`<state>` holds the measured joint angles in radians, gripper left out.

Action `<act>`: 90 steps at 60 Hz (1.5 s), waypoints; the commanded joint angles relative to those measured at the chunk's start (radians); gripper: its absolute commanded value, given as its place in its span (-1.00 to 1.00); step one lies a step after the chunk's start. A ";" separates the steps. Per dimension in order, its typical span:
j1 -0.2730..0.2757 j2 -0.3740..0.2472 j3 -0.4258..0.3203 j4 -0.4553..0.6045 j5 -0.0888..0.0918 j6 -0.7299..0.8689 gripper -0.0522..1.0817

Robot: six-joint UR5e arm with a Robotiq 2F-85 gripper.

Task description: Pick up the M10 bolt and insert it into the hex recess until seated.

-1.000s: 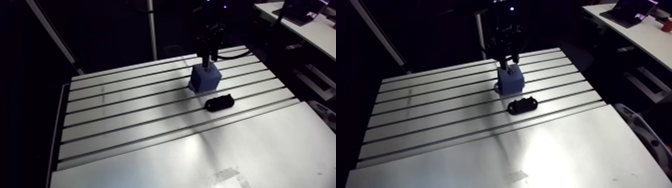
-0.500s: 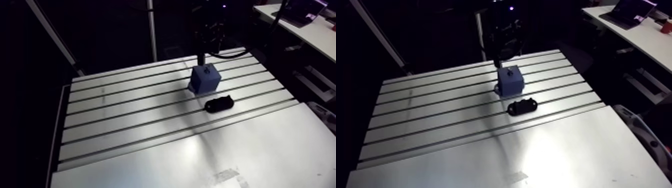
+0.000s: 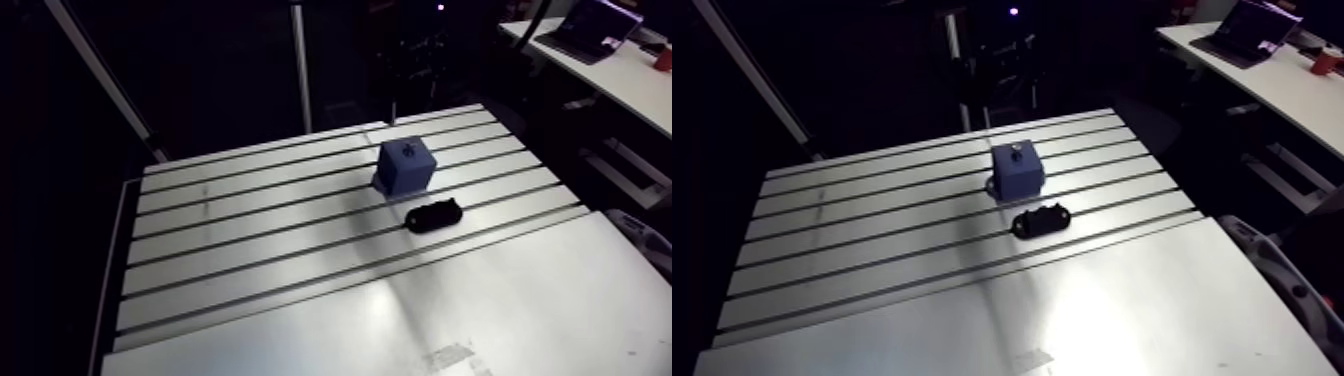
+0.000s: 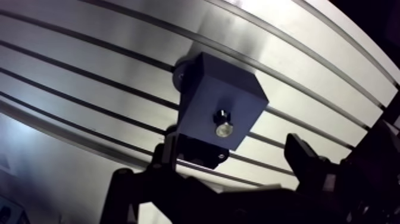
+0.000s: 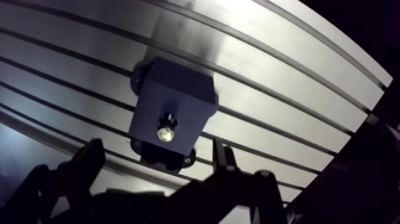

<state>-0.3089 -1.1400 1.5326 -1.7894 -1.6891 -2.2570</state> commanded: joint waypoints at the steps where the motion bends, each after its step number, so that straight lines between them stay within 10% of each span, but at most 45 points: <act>1: -0.011 -0.023 -0.038 0.097 0.024 0.201 -0.78; 8: -0.018 -0.029 -0.053 0.138 0.022 0.290 -0.53; 15: -0.018 -0.031 -0.052 0.130 0.024 0.340 0.58; 21: -0.018 -0.031 -0.053 0.128 0.015 0.360 0.91; 90: -0.023 -0.057 0.076 -0.048 0.022 0.291 0.99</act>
<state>-0.3313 -1.1879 1.5794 -1.8049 -1.6675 -1.9586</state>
